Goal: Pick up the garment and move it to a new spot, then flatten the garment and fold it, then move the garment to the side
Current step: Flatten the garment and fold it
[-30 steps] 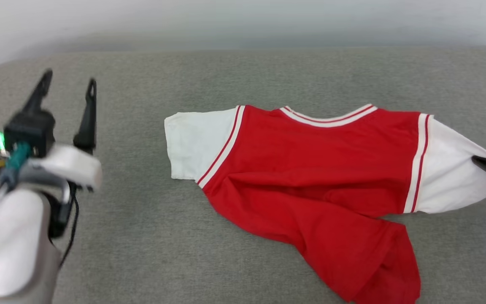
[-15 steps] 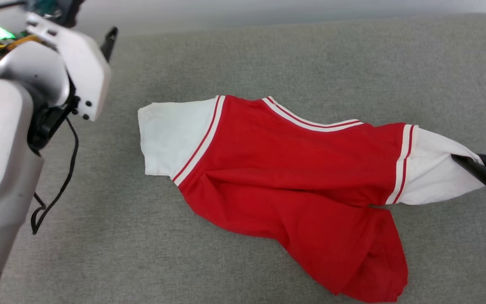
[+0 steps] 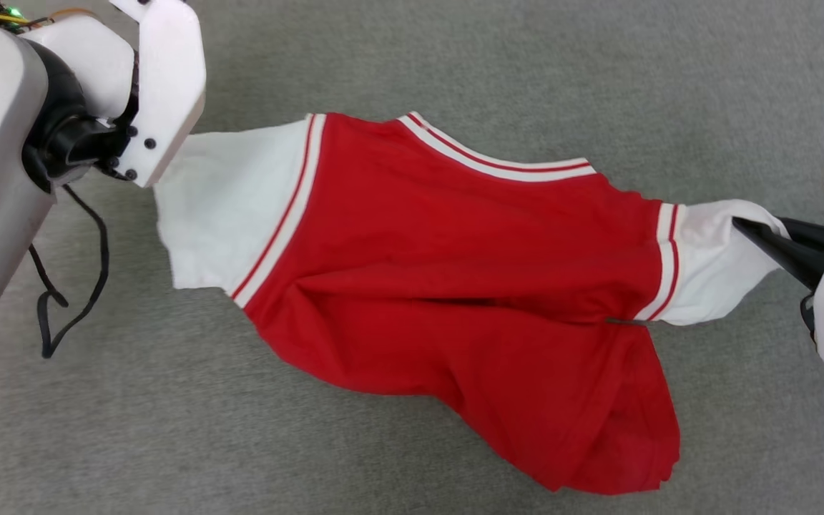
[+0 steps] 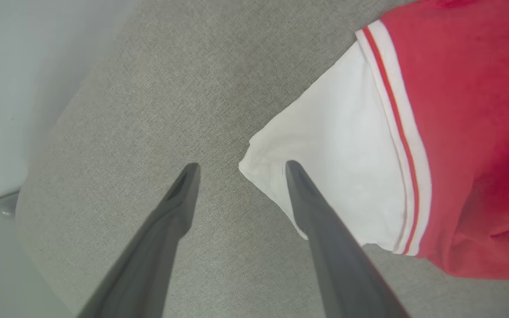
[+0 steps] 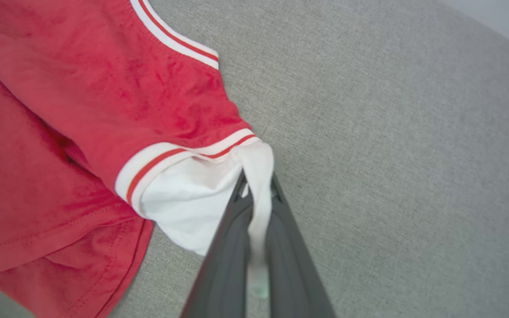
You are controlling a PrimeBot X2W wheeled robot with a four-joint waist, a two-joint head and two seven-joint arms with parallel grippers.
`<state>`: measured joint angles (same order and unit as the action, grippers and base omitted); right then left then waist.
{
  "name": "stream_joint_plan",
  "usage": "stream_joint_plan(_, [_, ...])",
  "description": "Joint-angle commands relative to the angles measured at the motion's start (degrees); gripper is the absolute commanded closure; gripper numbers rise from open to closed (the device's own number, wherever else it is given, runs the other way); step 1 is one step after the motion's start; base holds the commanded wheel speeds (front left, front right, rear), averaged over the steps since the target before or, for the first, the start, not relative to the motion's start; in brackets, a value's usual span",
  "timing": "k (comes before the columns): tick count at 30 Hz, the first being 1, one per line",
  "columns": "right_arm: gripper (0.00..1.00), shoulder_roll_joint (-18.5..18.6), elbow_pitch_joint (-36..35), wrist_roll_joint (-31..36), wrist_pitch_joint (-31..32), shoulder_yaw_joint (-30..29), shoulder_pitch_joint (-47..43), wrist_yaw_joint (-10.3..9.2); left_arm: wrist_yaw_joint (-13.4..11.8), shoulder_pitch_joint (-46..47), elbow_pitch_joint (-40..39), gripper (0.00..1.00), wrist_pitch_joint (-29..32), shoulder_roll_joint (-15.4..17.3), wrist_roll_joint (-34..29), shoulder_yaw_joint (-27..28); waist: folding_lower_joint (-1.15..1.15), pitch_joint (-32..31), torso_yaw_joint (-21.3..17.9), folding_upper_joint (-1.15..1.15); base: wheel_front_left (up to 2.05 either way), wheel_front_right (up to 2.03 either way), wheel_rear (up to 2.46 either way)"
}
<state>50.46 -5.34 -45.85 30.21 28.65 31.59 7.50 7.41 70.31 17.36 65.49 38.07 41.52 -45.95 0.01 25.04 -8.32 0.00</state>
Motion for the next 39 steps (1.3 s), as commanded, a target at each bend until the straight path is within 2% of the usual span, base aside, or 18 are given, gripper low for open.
stream_joint_plan(1, [1.00,-0.43,-0.09,0.24,-0.48,0.31,0.87,-0.03,-0.03,0.90,0.25,0.00,0.88,0.51,0.28,-0.79,-0.01,1.77,-1.61,0.00,0.00,0.00,0.00])
stream_joint_plan(7, [1.00,-1.57,0.65,0.45,-1.91,2.58,3.86,-0.02,-0.02,2.86,1.84,0.00,5.36,2.67,1.68,-7.06,-0.01,4.51,-3.69,0.00,0.00,0.00,0.00])
stream_joint_plan(16, [1.00,-1.40,2.23,-0.38,-3.60,5.40,6.40,-0.03,-0.02,1.26,3.68,0.00,5.32,4.64,3.59,-14.25,-0.01,6.56,-4.63,0.00,0.00,0.00,0.00])
stream_joint_plan(17, [1.00,-1.41,2.40,-0.51,-3.77,5.71,6.51,-0.03,-0.02,1.06,3.65,0.35,5.17,4.76,3.75,-15.05,-0.01,6.58,-4.55,0.00,0.00,0.00,0.00])
stream_joint_plan(18, [1.00,-1.45,2.59,-0.52,-3.93,6.00,6.67,-0.03,-0.02,1.14,3.61,1.00,5.07,4.94,4.03,-15.85,-0.01,6.55,-4.48,0.00,0.00,0.00,0.00])
stream_joint_plan(24, [1.00,-1.26,4.16,-0.52,-5.11,6.97,7.48,-0.03,-0.08,2.35,3.64,1.00,1.40,4.65,5.96,-17.37,-0.01,4.21,-3.00,0.00,0.00,0.00,0.00])
stream_joint_plan(31, [1.00,-0.09,7.32,-0.10,-6.95,6.14,6.77,-0.03,-0.08,1.96,3.80,1.00,-9.01,3.37,7.54,-16.51,-0.01,-3.65,0.27,0.00,0.00,0.00,0.00])
stream_joint_plan(39, [1.00,2.67,9.12,0.02,-6.76,3.56,5.25,-0.03,-0.08,2.22,1.09,1.00,-19.46,3.55,8.46,-18.10,-0.01,-12.04,4.49,0.00,0.00,0.00,0.00])
